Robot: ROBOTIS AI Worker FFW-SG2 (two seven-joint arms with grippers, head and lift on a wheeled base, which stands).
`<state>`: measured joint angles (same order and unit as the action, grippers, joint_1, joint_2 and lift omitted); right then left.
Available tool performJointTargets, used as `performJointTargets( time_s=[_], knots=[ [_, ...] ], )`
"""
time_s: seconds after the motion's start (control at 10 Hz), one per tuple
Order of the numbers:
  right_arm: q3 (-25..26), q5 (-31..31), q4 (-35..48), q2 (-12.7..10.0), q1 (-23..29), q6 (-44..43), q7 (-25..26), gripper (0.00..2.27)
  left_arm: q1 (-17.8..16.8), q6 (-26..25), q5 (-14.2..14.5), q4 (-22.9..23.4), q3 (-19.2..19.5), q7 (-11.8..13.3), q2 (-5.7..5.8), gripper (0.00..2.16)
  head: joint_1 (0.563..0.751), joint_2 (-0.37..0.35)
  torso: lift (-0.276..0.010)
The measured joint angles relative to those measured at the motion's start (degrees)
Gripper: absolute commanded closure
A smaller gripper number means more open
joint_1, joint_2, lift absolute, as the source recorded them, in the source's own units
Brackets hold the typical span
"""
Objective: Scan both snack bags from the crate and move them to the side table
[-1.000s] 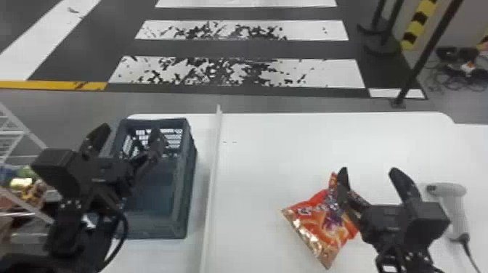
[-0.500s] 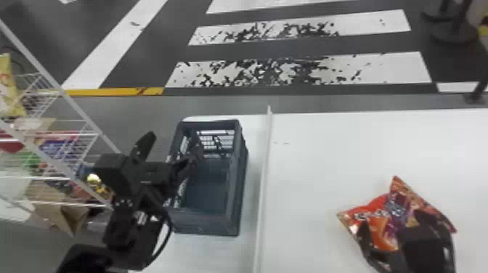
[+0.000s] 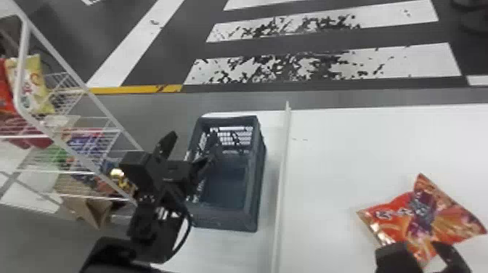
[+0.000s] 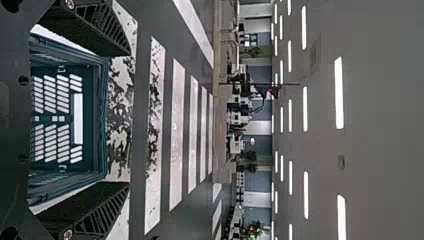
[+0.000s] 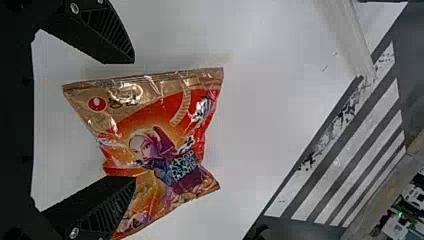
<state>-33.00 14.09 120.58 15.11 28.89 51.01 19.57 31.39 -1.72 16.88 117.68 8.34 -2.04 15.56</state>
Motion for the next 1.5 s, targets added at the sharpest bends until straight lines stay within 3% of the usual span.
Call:
performJointTargets(
  time_s=[0.5,0.8,1.5],
  knots=[
    [-10.25,5.77,0.93,-2.23,-4.41,16.30,3.81,0.10,-0.02,0.00,0.11,-0.60,-0.08,0.79,-0.09,0.07,0.695,0.350,-0.029],
    [-12.00,6.34,-3.20,-3.95,-7.46,17.04,5.14,0.10,-0.24,0.14,0.26,-1.01,-0.17,1.18,-0.09,0.07,0.695,0.350,-0.029],
    [-15.85,10.07,-15.47,-5.18,-14.31,16.41,6.01,0.11,-0.32,0.18,0.70,-1.40,-0.35,2.30,-0.32,0.07,0.695,0.347,-0.029]
  ],
)
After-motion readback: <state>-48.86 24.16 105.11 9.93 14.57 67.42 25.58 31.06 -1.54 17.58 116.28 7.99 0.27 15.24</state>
